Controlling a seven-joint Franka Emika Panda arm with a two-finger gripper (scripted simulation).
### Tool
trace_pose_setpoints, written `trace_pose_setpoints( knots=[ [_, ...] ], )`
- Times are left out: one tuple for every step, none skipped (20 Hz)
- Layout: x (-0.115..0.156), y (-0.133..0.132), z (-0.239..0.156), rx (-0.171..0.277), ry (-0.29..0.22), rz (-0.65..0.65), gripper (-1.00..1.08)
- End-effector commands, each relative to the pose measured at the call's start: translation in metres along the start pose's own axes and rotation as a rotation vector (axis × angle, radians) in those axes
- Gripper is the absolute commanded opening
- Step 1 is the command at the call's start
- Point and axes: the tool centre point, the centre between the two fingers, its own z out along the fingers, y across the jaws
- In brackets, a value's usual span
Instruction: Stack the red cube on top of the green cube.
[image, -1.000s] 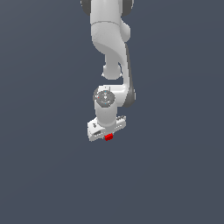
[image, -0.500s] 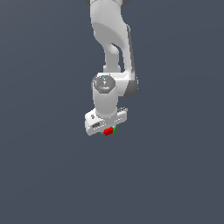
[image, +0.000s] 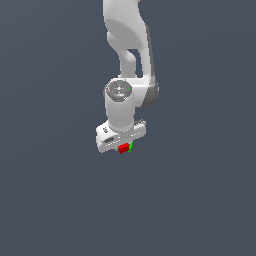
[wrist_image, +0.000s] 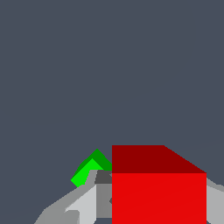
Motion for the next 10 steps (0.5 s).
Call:
trace_pose_setpoints(
  knots=[
    [-0.001,-0.002,0.002,0.0,0.0,0.0,-1.0],
    [-0.003,-0.003,0.003,0.0,0.0,0.0,-1.0],
    [-0.004,-0.004,0.005,0.0,0.0,0.0,-1.0],
    [-0.006,-0.006,0.007,0.0,0.0,0.0,-1.0],
    [-0.007,-0.008,0.009,0.0,0.0,0.0,-1.0],
    [-0.01,-0.01,0.012,0.0,0.0,0.0,-1.0],
    [-0.012,-0.013,0.015,0.0,0.0,0.0,-1.0],
    [-0.015,-0.016,0.018,0.0,0.0,0.0,-1.0],
    [-0.018,-0.019,0.022,0.0,0.0,0.0,-1.0],
    [-0.021,-0.022,0.026,0.0,0.0,0.0,-1.0]
  ],
)
